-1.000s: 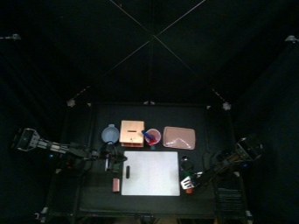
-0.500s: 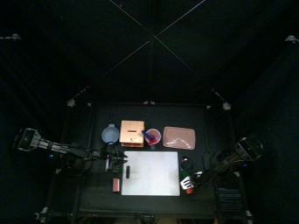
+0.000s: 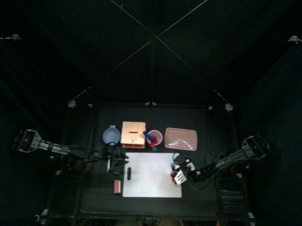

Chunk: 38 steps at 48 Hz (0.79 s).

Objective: Grab carrot an dhand to left arm

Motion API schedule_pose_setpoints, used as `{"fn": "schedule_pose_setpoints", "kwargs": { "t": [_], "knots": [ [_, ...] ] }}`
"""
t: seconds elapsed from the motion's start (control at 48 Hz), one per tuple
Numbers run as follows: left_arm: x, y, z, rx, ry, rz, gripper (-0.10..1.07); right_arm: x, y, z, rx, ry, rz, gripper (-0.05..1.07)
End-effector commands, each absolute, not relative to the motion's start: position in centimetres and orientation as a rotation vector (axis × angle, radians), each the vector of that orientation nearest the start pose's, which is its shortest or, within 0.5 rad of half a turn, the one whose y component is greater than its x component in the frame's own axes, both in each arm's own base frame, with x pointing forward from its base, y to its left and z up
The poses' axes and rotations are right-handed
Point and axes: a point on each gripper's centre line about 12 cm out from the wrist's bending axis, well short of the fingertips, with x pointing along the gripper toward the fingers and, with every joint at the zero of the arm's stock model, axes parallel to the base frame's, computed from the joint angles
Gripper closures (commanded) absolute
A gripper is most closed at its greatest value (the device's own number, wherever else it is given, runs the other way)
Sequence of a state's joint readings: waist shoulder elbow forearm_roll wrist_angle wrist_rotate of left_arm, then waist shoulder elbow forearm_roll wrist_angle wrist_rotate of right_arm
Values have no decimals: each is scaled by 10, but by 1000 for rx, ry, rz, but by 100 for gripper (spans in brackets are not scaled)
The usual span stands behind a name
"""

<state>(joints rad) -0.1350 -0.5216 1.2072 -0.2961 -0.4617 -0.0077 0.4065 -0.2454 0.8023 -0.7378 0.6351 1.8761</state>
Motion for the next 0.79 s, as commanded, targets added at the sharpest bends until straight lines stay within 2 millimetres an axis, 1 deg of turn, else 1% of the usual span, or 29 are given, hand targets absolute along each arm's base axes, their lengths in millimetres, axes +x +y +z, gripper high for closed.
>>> {"fn": "schedule_pose_setpoints", "kwargs": {
  "t": [0.0, 0.229, 0.375, 0.458, 0.542, 0.667, 0.771],
  "knots": [
    [254, -18, 210, -243, 196, 30, 26, 300, 60, 204, 704, 698, -546, 50],
    [257, -16, 216, -260, 168, 42, 26, 326, 22, 227, 555, 543, -530, 50],
    [263, -15, 219, -285, 165, 58, 24, 344, 7, 240, 470, 471, -503, 50],
    [267, -15, 219, -288, 168, 63, 19, 355, 3, 250, 426, 433, -482, 50],
    [272, -15, 218, -285, 179, 64, 11, 363, 1, 255, 402, 414, -471, 50],
    [281, -16, 214, -279, 197, 67, 2, 372, 1, 256, 376, 406, -465, 50],
    [291, -14, 210, -274, 212, 81, -2, 380, 1, 256, 371, 403, -465, 50]
  ]
}}
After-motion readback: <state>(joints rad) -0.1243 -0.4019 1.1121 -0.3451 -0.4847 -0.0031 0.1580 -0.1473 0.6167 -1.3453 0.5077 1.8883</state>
